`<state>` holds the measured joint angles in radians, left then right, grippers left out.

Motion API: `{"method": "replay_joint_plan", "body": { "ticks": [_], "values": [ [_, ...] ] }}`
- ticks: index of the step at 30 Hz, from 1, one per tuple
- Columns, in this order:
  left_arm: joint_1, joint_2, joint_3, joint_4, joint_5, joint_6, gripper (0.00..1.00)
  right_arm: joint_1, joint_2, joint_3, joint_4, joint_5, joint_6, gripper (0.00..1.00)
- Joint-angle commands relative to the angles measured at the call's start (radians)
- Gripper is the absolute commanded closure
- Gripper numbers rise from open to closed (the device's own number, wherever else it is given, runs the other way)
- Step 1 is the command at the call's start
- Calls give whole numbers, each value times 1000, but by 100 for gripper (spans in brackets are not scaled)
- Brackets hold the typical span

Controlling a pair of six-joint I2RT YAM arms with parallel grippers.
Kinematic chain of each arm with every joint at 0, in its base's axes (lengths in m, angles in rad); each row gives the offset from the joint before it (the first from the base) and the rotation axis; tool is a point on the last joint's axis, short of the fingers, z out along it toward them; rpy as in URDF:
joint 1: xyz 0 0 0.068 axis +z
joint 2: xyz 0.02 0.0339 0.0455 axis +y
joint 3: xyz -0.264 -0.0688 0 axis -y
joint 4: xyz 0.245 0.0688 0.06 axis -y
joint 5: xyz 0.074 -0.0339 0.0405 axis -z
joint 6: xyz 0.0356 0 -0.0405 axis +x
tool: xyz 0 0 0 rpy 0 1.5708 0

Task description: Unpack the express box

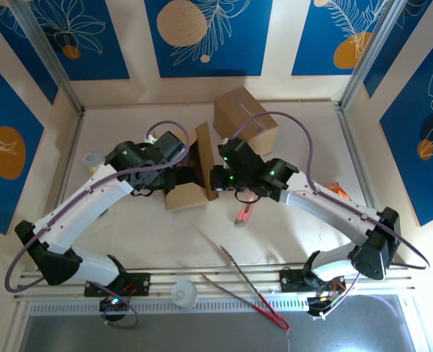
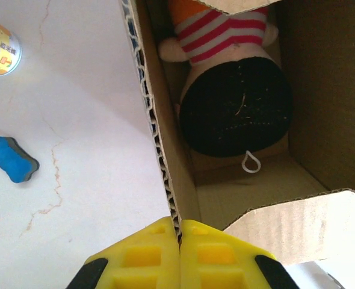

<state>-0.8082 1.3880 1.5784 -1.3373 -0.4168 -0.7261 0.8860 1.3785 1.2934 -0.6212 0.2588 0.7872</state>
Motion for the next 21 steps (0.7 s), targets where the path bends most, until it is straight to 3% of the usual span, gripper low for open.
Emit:
{"method": "replay_joint_plan", "body": {
  "ticks": [1, 6, 13, 21],
  "values": [
    [4, -28, -23, 38, 39, 37, 100, -10, -19, -3, 11, 22, -11, 100],
    [3, -53, -95, 182, 107, 81, 100, -34, -39, 0, -23, 5, -41, 100],
    [4, -76, -136, 285, 189, 128, 100, -99, -93, 9, -97, -9, -115, 70],
    [3, -106, -175, 357, 248, 113, 100, -113, -34, 18, -128, -4, -59, 64]
  ]
}}
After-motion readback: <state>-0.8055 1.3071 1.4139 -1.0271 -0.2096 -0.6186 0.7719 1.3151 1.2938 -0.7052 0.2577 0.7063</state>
